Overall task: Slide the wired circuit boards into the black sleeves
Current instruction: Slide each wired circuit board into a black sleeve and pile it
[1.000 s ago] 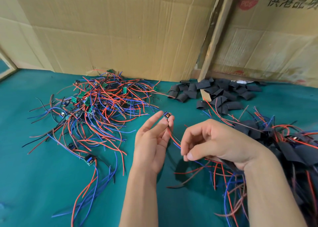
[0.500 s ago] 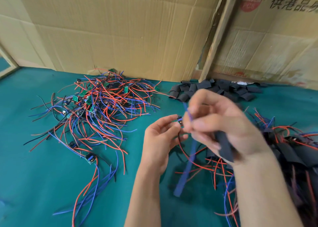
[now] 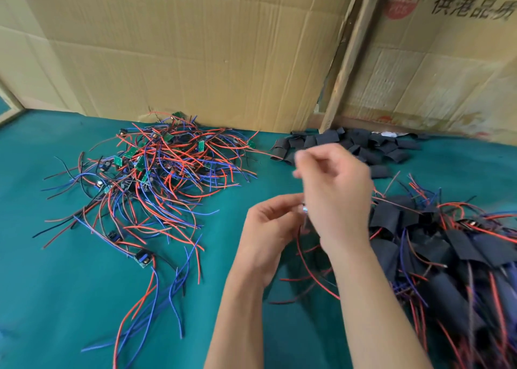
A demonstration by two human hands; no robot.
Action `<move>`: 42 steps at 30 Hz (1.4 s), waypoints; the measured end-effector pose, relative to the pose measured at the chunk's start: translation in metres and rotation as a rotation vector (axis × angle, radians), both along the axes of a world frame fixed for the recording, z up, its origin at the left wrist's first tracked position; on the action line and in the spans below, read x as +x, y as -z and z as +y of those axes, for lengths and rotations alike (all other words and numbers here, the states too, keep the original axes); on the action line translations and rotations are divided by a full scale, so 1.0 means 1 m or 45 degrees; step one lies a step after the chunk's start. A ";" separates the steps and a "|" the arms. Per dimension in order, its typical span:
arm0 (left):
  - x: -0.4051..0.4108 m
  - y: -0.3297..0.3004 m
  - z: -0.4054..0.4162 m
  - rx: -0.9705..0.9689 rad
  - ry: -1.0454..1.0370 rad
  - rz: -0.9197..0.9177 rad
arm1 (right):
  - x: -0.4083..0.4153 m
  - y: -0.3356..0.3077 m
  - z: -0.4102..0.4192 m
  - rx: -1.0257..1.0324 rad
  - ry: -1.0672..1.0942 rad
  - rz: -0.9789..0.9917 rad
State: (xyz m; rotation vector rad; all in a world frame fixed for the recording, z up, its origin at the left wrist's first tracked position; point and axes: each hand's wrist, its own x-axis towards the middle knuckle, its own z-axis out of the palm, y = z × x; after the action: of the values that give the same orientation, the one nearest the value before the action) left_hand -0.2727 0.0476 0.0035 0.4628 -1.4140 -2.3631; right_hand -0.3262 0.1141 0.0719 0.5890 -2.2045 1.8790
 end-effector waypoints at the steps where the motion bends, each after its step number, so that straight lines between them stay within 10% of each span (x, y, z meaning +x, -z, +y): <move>1: 0.000 -0.001 0.002 0.004 0.072 0.077 | -0.007 0.005 0.006 -0.003 0.169 0.039; 15: 0.003 -0.004 0.005 -0.045 0.235 0.117 | -0.023 0.016 0.019 -0.076 0.594 0.110; 30: 0.005 -0.009 -0.005 0.241 -0.052 0.192 | -0.018 -0.001 0.034 0.147 -0.709 -0.301; 42: 0.010 -0.013 -0.006 0.213 0.047 0.248 | -0.033 0.005 0.045 -0.301 -0.385 -0.359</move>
State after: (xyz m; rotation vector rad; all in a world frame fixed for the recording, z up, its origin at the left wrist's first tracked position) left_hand -0.2624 0.0416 0.0168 0.2424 -1.1541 -2.4905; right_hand -0.3592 0.1592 0.0667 0.6807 -2.0966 2.4718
